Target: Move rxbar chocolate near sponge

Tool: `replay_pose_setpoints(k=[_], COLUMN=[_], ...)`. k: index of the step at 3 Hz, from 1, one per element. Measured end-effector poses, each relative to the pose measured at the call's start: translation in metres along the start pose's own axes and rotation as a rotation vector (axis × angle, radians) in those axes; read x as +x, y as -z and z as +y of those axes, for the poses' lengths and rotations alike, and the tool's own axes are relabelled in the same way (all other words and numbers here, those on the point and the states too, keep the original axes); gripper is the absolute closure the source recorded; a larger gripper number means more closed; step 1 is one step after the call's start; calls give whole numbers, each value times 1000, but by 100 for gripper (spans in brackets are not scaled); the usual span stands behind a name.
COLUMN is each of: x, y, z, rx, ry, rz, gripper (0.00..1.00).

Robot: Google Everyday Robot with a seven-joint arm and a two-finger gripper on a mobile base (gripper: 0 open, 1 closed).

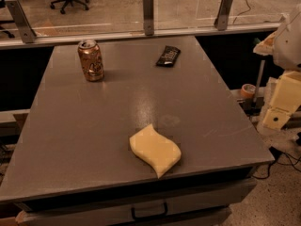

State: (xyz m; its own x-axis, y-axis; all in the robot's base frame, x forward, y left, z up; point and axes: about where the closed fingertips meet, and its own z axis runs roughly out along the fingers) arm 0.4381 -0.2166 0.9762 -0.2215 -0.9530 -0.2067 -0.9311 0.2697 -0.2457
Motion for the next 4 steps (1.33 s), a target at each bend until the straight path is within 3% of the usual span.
replay_pose_setpoints(k=[2,3,4], x=[-4,-27,-59], y=[-1,-25,-58], z=[-8,-50,-112], rx=[4,25,56], ry=[27,80,124], rz=[-27,-88,-166], gripper=[0,0,0])
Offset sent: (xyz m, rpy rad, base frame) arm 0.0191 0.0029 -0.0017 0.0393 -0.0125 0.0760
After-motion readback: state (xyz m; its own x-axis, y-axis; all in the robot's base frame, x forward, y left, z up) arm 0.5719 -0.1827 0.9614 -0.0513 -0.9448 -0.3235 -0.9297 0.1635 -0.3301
